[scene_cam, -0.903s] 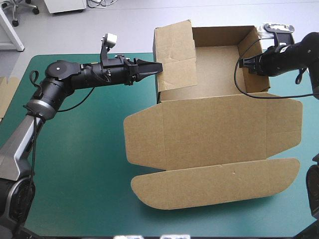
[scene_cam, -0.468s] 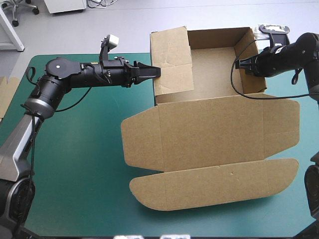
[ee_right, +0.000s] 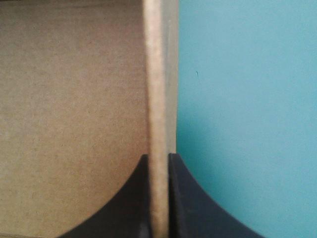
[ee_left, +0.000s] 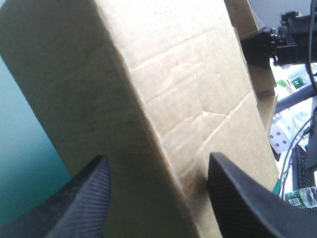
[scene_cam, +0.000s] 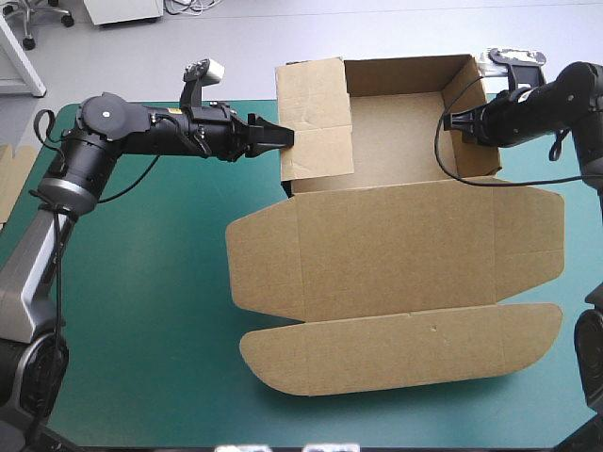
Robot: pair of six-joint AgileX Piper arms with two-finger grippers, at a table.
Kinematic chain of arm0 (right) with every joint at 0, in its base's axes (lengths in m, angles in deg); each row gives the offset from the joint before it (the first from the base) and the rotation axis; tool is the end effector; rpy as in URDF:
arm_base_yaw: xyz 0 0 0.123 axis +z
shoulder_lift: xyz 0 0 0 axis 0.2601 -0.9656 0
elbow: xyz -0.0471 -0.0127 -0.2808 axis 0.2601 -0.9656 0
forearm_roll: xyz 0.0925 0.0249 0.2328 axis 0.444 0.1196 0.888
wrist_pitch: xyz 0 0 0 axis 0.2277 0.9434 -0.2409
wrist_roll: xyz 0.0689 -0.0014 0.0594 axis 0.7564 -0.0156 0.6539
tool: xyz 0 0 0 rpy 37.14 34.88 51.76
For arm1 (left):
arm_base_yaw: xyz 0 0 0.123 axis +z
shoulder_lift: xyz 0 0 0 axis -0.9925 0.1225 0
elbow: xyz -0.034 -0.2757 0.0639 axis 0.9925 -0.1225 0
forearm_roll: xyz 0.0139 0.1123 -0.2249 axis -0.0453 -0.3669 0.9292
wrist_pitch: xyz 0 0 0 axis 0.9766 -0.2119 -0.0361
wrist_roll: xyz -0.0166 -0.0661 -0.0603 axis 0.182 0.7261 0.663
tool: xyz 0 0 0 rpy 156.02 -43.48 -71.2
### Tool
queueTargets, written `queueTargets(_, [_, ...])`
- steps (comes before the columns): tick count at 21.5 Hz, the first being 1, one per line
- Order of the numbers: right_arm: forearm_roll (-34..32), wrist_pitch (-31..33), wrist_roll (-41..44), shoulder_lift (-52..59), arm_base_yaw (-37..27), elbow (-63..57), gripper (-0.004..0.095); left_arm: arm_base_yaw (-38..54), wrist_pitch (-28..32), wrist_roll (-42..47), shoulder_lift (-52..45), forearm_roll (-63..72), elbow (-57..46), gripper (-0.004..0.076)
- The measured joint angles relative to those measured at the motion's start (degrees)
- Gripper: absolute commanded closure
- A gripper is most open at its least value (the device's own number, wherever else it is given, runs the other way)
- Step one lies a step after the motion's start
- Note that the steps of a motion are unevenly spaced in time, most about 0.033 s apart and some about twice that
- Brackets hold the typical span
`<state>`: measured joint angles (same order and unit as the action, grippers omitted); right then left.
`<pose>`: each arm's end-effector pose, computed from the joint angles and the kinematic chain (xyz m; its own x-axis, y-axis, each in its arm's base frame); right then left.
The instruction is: Fold the box
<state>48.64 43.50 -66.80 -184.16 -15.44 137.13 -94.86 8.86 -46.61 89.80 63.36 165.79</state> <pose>0.3601 0.0224 0.4202 -0.7733 -0.0052 -0.6340 -0.1729 0.9638 0.2030 0.3361 -0.1398 0.4200 -0.7104 0.0162 -0.7037 0.5950 0.5478 -0.5881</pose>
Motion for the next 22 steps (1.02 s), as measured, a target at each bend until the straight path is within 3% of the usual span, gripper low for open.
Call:
queueTargets(14, [-0.3,-0.3,1.8,-0.4,0.3,0.0,0.0920,-6.4,-5.1,15.9,7.9,-21.6,17.2,0.0329])
queueTargets(22, [-2.5,-0.4,5.5,-1.0,4.8,0.0,0.0919,-6.8,-10.4,20.7,11.9,-28.1,23.8,0.0350])
